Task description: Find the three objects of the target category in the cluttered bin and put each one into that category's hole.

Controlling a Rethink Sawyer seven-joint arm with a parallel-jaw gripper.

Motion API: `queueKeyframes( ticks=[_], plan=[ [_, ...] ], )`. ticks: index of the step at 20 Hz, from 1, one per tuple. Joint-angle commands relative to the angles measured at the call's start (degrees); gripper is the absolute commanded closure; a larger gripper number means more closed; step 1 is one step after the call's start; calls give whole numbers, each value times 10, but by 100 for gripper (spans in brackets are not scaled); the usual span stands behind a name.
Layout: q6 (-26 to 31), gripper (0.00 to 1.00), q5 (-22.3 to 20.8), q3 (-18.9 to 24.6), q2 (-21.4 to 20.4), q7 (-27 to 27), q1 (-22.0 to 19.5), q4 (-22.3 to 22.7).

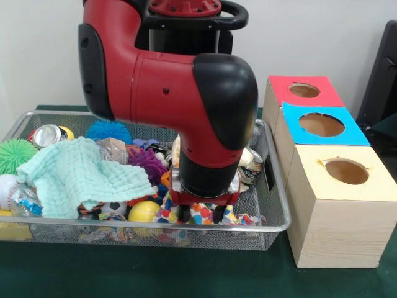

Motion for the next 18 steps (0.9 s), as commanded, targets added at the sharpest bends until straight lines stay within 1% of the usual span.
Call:
queueKeyframes(
  ticks=[1,5,6,7,8,18],
  plan=[
    [19,0,3,4,19,94,0,27],
    [21,0,2,-1,9,91,-1,39],
    [31,0,2,-2,10,90,-1,27],
    [33,0,2,-3,10,90,0,25],
    [26,0,1,-5,2,89,-1,38],
    [23,0,4,-1,3,86,-3,39]
  ],
)
